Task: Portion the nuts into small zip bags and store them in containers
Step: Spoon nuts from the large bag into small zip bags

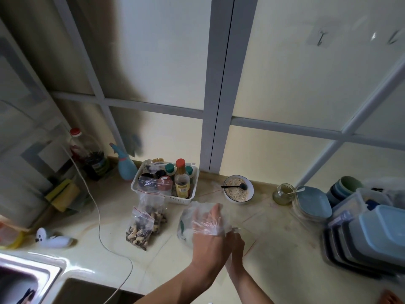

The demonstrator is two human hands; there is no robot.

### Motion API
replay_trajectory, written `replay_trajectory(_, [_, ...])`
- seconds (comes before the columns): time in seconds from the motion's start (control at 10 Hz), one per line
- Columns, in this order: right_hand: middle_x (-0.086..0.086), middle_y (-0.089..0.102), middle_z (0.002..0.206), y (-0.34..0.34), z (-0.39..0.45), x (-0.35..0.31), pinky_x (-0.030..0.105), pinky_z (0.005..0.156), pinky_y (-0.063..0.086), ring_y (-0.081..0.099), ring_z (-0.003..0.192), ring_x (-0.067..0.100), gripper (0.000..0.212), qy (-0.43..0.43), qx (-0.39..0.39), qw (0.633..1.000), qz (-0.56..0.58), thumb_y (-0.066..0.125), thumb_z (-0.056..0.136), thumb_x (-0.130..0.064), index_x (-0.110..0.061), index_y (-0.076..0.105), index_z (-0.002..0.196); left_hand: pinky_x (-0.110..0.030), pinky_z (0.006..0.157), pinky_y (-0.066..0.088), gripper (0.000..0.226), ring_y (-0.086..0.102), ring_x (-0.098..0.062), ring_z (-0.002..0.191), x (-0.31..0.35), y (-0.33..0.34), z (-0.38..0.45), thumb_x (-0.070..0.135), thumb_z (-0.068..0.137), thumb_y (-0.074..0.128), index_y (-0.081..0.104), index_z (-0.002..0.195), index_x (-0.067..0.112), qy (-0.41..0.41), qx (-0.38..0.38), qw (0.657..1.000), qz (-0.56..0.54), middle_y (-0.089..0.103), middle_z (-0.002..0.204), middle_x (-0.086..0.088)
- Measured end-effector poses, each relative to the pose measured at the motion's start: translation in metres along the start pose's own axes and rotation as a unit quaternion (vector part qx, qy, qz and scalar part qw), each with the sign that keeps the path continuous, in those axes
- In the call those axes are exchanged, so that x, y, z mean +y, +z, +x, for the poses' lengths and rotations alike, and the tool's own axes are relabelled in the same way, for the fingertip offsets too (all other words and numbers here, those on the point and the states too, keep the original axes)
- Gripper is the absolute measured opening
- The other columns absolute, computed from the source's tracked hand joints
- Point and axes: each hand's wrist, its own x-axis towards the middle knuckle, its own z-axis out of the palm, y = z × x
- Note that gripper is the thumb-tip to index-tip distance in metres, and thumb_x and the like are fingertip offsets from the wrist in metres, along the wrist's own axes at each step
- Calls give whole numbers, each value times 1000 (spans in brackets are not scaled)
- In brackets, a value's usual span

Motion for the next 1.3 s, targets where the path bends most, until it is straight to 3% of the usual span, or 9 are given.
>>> replay_trajectory(0.1, [-2, 54, 63, 0, -2, -3, 21, 58, 39, 54, 71, 28, 44, 43, 42, 996, 68, 46, 101, 4, -15, 51, 62, -42, 110, 37, 60, 35, 2, 112, -5, 4, -3, 52, 82, 65, 54, 135, 24, -19, -59, 998, 24, 29, 120, 32])
replay_trajectory(0.2, [-4, 61, 71, -20, -35, -27, 14, 61, 44, 64, 74, 22, 33, -49, 23, 998, 30, 53, 101, -6, -25, 56, 74, -37, 102, 43, 56, 47, -4, 102, 2, 3, -6, 43, 78, 72, 54, 127, 22, 49, 29, 998, 31, 46, 122, 19])
replay_trajectory(0.4, [-1, 62, 70, -12, -4, -5, 33, 56, 51, 64, 63, 22, 30, -145, 132, 971, -140, 47, 98, -36, -20, 65, 80, -34, 72, 57, 38, 67, -10, 63, -2, -9, 5, 51, 92, 57, 53, 120, 25, -184, 39, 975, -115, 65, 89, 26])
replay_trajectory(0.6, [2, 65, 70, -10, 8, -6, 34, 47, 49, 65, 58, 26, 15, -189, 166, 939, -236, 66, 95, -15, -11, 72, 82, -36, 70, 59, 42, 57, -19, 55, -75, -17, 19, 40, 98, 49, 56, 63, 18, -324, -11, 946, 11, 66, 64, -6])
replay_trajectory(0.7, [3, 66, 70, -9, 11, -8, 36, 49, 51, 66, 59, 27, 11, -178, 144, 943, -240, 71, 91, -13, -10, 72, 81, -29, 74, 47, 21, 64, -23, 87, -88, -19, 19, 37, 93, 54, 59, 97, 18, -317, -154, 935, 27, 69, 95, -4])
replay_trajectory(0.9, [3, 65, 70, -10, 12, -4, 33, 49, 51, 65, 57, 26, 26, -238, 149, 923, -262, 53, 100, -22, -12, 70, 83, -31, 69, 53, 32, 66, -23, 85, -79, -5, 28, 34, 81, 59, 52, 110, 20, -256, -276, 927, -1, 68, 98, -4])
replay_trajectory(1.0, [1, 67, 72, -12, 5, 0, 34, 50, 53, 66, 58, 26, 39, -226, 138, 918, -295, 38, 102, -32, -16, 70, 85, -22, 45, 49, 12, 66, -19, 67, -71, -6, 37, 27, 89, 59, 57, 95, 17, -281, -450, 847, 35, 64, 82, 0])
replay_trajectory(1.1, [0, 64, 64, -20, -3, 2, 29, 45, 47, 63, 51, 21, 24, -226, 131, 913, -314, 60, 99, -20, -15, 68, 77, -28, 55, 54, 12, 64, -18, 79, -74, -9, 40, 29, 96, 58, 53, 103, 22, -287, -552, 780, 64, 60, 89, 2])
replay_trajectory(1.3, [5, 55, 52, -10, -6, 16, 31, 42, 41, 56, 44, 24, 51, -199, 166, 940, -223, 37, 103, -36, -9, 59, 65, -22, 51, 48, 76, 64, -18, 68, -96, -4, 34, 21, 86, 67, 29, 151, 32, -353, -411, 836, -87, 65, 97, -8])
